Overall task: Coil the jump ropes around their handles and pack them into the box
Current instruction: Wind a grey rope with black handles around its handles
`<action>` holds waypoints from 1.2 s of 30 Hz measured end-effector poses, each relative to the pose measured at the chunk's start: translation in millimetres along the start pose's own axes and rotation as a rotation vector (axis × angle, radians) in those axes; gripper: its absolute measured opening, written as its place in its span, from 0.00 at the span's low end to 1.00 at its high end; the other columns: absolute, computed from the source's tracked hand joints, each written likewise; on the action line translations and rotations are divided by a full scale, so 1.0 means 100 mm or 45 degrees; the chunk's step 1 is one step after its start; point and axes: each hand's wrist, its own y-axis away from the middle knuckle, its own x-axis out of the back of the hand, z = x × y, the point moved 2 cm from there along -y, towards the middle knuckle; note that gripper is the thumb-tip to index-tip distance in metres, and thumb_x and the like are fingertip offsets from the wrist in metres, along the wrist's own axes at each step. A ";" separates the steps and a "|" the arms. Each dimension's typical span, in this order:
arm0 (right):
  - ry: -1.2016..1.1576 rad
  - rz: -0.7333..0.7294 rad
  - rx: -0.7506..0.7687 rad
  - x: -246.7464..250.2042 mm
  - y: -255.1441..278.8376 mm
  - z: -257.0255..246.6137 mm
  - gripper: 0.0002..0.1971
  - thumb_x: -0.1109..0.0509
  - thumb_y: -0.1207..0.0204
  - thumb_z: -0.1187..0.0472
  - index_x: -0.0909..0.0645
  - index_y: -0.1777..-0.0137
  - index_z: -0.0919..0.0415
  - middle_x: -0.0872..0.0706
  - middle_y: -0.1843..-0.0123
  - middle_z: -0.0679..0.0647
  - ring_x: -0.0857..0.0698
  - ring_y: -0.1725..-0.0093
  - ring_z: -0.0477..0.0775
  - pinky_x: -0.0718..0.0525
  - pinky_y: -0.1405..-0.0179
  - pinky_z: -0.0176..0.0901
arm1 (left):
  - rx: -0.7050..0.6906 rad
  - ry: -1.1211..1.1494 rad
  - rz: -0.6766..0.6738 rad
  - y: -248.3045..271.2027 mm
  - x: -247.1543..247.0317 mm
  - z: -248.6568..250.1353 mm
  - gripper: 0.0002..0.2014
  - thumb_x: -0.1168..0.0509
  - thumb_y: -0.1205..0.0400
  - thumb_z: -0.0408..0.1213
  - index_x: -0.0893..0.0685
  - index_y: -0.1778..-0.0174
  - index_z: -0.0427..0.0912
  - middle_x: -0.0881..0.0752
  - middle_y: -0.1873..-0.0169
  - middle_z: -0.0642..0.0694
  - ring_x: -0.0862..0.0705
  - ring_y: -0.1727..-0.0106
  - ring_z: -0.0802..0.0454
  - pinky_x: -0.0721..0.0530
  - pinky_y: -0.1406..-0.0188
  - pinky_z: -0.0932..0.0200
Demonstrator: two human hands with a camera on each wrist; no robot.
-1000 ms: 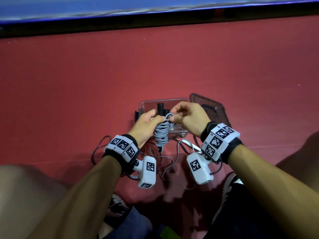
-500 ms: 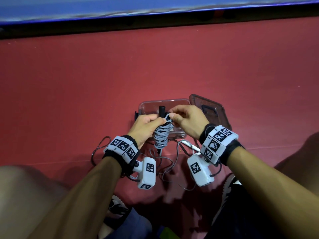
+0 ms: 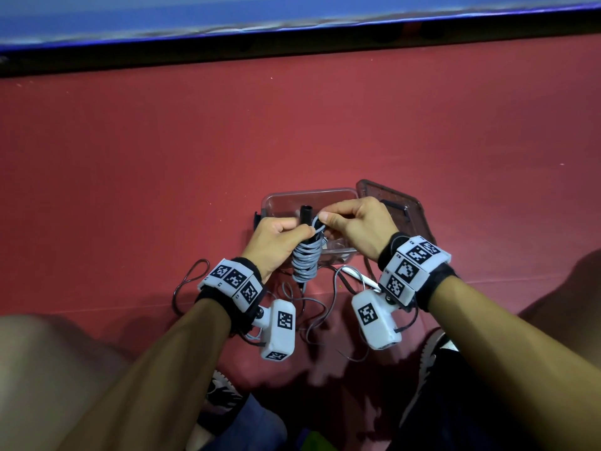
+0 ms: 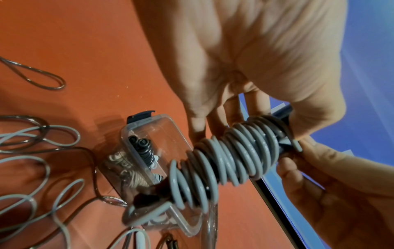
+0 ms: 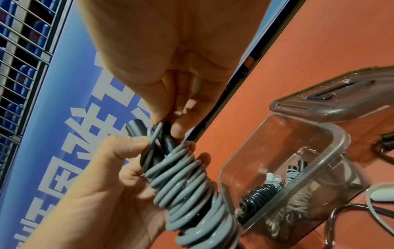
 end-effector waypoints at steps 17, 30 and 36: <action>0.237 0.032 0.034 -0.02 0.01 -0.03 0.08 0.29 0.18 0.55 0.10 0.56 0.49 0.13 0.73 0.46 0.13 0.67 0.49 0.11 0.54 0.50 | -0.044 -0.056 -0.015 -0.03 -0.03 0.04 0.14 0.29 0.26 0.43 0.13 0.65 0.33 0.17 0.70 0.46 0.21 0.65 0.51 0.24 0.61 0.54; 0.420 0.043 0.181 -0.06 0.01 -0.06 0.06 0.35 0.15 0.59 0.19 0.53 0.55 0.11 0.61 0.50 0.13 0.62 0.51 0.20 0.58 0.40 | -0.161 -0.143 -0.042 -0.05 -0.01 0.11 0.10 0.31 0.17 0.29 0.09 0.50 0.50 0.06 0.58 0.52 0.10 0.57 0.60 0.16 0.50 0.65; 0.417 0.034 0.198 -0.08 0.01 -0.03 0.05 0.35 0.15 0.61 0.20 0.52 0.56 0.14 0.65 0.46 0.14 0.65 0.44 0.22 0.63 0.34 | -0.095 -0.151 -0.031 -0.05 -0.04 0.09 0.10 0.31 0.16 0.31 0.10 0.49 0.52 0.10 0.65 0.57 0.14 0.65 0.64 0.15 0.63 0.66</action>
